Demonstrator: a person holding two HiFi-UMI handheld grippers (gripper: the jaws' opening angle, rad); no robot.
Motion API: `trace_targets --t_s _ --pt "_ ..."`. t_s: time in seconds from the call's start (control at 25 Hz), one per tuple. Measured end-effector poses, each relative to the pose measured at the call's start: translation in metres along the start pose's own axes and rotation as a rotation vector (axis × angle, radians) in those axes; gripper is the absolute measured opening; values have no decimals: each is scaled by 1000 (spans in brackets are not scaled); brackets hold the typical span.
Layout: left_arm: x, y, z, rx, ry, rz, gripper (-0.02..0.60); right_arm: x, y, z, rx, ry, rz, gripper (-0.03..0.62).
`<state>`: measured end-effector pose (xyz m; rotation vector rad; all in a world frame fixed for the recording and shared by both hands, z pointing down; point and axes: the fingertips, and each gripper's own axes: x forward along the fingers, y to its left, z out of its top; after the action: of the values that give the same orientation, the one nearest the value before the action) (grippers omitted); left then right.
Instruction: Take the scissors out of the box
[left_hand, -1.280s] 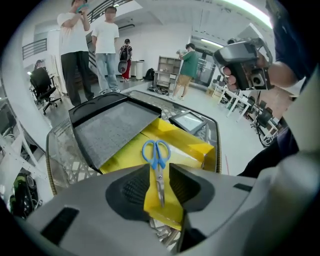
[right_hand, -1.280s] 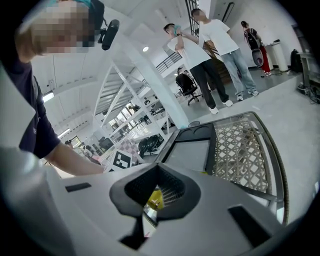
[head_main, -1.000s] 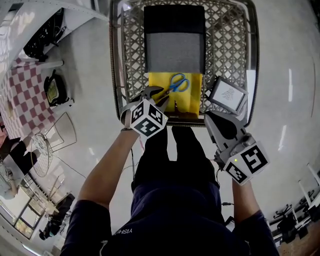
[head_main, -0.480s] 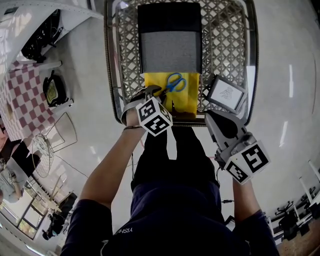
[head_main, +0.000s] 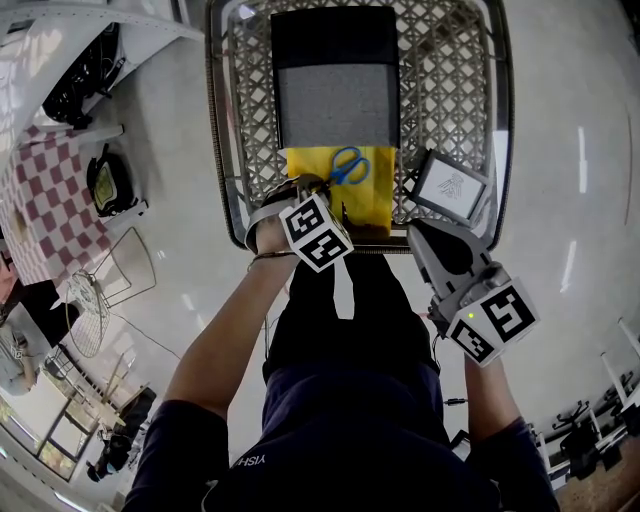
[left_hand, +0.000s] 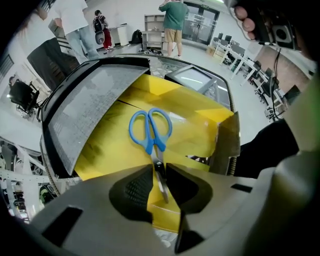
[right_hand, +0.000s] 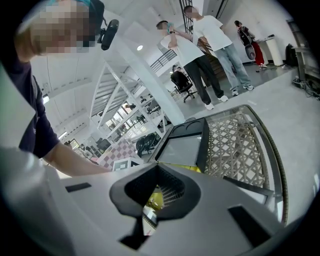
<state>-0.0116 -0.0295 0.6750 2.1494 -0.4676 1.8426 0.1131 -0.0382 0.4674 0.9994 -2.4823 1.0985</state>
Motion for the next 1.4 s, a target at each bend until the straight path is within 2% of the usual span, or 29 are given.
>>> trace_targets --t_s 0.16,0.44,0.8,1.24,1.4 --pt "1 -2 -2 -11 -6 -8 79 -2 1 2 -5 -5 -4 14" --pt "-5 -3 -4 -7 -34 -24 72 -5 5 5 -13 -7 -20 14" --pt "-49 13 9 -64 -179 2 71 -2 22 15 -37 -20 -16 14" --pt "-126 36 28 -114 -371 52 71 -1 51 49 -108 -60 -17 14" --pt "-159 45 32 -111 -426 78 71 -3 66 64 -133 -77 -18 14"
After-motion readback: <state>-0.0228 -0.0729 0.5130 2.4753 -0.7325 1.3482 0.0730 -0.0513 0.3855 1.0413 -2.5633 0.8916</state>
